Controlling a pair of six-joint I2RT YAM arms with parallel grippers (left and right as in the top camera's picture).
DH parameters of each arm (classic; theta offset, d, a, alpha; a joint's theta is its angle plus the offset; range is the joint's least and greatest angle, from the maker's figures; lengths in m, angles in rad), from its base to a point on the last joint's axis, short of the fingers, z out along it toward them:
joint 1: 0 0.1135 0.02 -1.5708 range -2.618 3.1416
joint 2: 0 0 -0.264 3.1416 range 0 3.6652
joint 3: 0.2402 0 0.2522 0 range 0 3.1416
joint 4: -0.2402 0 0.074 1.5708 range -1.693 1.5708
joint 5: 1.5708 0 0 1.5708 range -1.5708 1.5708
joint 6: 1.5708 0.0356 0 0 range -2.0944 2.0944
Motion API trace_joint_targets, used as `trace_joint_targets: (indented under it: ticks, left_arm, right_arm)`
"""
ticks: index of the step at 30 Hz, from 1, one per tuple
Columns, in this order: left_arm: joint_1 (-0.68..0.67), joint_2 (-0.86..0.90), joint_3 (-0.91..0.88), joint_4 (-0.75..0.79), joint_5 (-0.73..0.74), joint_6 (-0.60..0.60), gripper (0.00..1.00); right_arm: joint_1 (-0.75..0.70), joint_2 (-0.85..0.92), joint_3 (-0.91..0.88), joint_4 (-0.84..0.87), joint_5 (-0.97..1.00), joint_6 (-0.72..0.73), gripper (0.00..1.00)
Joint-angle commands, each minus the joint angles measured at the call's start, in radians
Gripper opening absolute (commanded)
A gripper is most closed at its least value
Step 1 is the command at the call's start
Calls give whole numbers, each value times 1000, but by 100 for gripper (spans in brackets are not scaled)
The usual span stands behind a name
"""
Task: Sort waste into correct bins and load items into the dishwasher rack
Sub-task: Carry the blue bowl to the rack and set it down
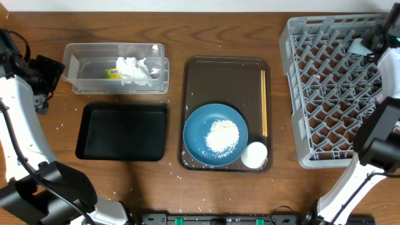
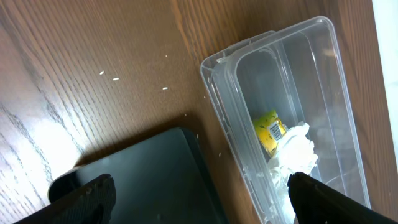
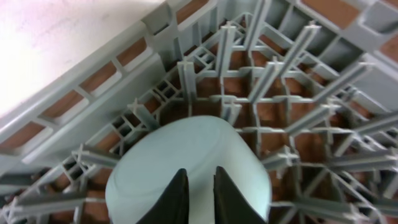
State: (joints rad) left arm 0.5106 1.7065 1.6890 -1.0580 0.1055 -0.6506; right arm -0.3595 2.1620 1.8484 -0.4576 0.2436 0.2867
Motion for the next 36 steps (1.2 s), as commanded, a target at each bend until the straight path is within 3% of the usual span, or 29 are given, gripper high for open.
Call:
trace_joint_targets:
  ticks: [1,8,14,23,31,36]
  left_arm:
    - [4,6,-2,-3,-5,10,91]
    - [4,6,-2,-4,-5,10,91]
    - [4,6,-2,-3,-5,10,91]
    - [4,6,-2,-4,-5,10,91]
    - [4,6,-2,-3,-5,10,91]
    - [4,6,-2,-3,-5,10,91]
  right_arm:
    - [2,-147,3,-29,33,-10,14]
    - [26,-299,3,-13,-19,-11,15]
    - [27,-211,3,127,-39,-11,26]
    - [26,8,3,156,-63,-41,20]
    - [26,5,3,76,-68,-41,18]
    - [27,-74,3,-29,-69,-40,2]
